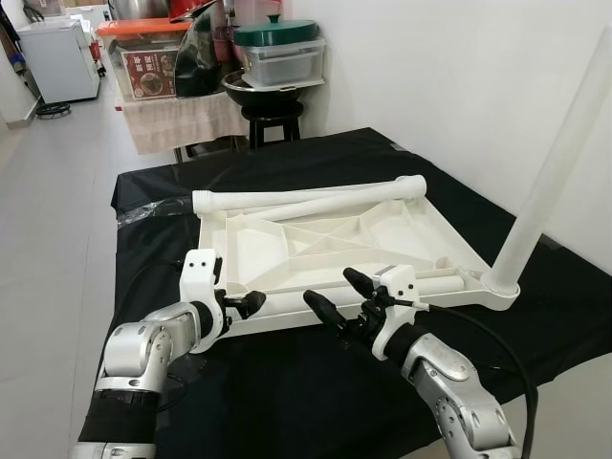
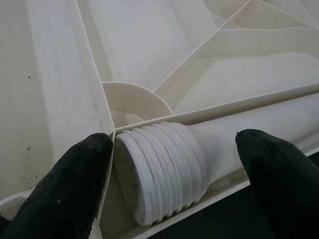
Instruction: Building children table
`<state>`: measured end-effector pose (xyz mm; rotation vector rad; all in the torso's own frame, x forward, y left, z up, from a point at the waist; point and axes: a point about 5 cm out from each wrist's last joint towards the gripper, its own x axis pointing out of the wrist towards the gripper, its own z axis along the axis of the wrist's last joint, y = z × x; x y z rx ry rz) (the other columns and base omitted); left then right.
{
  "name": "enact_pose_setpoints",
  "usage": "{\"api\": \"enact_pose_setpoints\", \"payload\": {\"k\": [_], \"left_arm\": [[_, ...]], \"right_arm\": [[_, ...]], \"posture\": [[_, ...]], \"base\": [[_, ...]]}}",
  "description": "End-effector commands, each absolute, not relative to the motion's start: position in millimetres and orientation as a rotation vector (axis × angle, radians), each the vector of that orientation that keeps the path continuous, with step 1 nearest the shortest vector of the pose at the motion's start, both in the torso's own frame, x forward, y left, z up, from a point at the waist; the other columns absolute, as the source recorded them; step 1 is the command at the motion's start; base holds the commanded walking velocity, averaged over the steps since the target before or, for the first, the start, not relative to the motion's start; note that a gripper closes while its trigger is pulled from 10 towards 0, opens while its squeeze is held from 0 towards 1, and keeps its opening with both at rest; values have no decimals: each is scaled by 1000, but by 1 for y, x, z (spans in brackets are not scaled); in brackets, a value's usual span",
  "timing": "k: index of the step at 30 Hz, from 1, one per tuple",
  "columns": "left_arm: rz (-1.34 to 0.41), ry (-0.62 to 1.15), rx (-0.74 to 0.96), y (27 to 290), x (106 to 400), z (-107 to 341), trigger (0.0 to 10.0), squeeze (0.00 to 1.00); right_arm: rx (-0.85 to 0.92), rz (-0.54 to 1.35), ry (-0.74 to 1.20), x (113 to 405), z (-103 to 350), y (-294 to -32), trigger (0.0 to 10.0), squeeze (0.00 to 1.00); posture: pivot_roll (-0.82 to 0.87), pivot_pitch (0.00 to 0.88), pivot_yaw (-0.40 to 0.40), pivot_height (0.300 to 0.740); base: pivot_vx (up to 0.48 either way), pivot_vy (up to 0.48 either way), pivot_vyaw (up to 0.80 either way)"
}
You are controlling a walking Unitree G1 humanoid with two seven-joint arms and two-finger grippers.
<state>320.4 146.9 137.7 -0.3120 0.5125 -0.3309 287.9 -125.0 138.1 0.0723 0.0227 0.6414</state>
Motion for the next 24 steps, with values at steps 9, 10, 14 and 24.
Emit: {"api": "enact_pose_setpoints", "payload": {"k": [9, 10, 14, 24], "left_arm": [[-447, 614, -491, 131, 315, 135, 10000, 0], [-457, 619, -502, 130, 315, 135, 10000, 0], [-479, 607, -512, 130, 314, 140, 10000, 0], [-563, 681, -524, 123, 300, 142, 10000, 0]], "right_arm": [[58, 627, 18, 289, 138, -127, 10000, 0], [57, 626, 18, 289, 137, -128, 10000, 0], [57, 625, 18, 289, 137, -127, 10000, 0], [56, 621, 22, 288, 136, -127, 10000, 0]], "posture": [[-29, 0, 46, 740], [-29, 0, 46, 740], [-24, 0, 46, 740], [-23, 0, 51, 740]], "base": [[0, 0, 0], [0, 0, 0], [0, 0, 0], [0, 0, 0]]}}
